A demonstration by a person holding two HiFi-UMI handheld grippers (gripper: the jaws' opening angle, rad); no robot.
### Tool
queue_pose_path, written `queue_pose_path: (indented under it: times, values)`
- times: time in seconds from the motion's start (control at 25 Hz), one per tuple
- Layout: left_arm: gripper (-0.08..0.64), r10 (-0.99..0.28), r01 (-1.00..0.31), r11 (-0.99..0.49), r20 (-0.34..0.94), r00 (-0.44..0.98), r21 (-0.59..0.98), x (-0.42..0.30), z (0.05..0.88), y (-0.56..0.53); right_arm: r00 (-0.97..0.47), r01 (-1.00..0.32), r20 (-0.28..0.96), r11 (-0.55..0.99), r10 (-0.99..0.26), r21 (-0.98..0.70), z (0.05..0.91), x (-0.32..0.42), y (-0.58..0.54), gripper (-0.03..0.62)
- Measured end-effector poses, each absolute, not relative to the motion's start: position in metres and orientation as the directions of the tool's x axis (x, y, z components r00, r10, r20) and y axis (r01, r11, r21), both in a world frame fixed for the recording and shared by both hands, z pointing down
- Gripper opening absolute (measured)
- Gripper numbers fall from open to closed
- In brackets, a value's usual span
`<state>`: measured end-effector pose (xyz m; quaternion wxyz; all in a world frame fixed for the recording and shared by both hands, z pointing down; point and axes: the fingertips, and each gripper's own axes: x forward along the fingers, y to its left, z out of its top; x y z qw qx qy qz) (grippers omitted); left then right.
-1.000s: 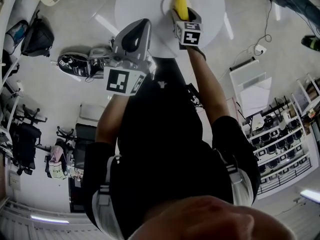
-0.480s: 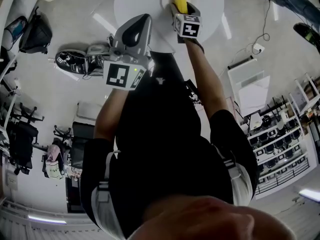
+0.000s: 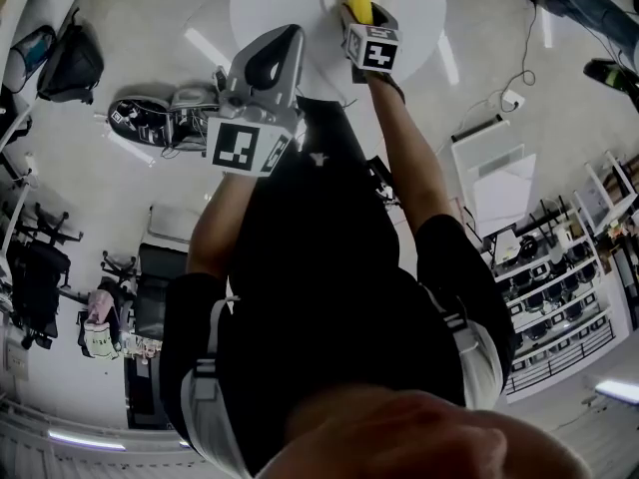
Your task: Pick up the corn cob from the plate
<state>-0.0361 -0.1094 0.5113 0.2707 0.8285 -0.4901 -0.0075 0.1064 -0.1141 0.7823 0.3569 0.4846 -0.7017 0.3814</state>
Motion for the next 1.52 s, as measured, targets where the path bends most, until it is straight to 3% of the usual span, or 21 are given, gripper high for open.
queue_pose_path:
  times: [1.52]
  values:
    - [0.005,-0.842,-0.792,-0.455,0.094,0.531,0.407,-0.031,0.415,-0.1,-0.271,-0.958,0.811,0.224,-0.519,-0.177,0.696,0.113,-0.111,0.245]
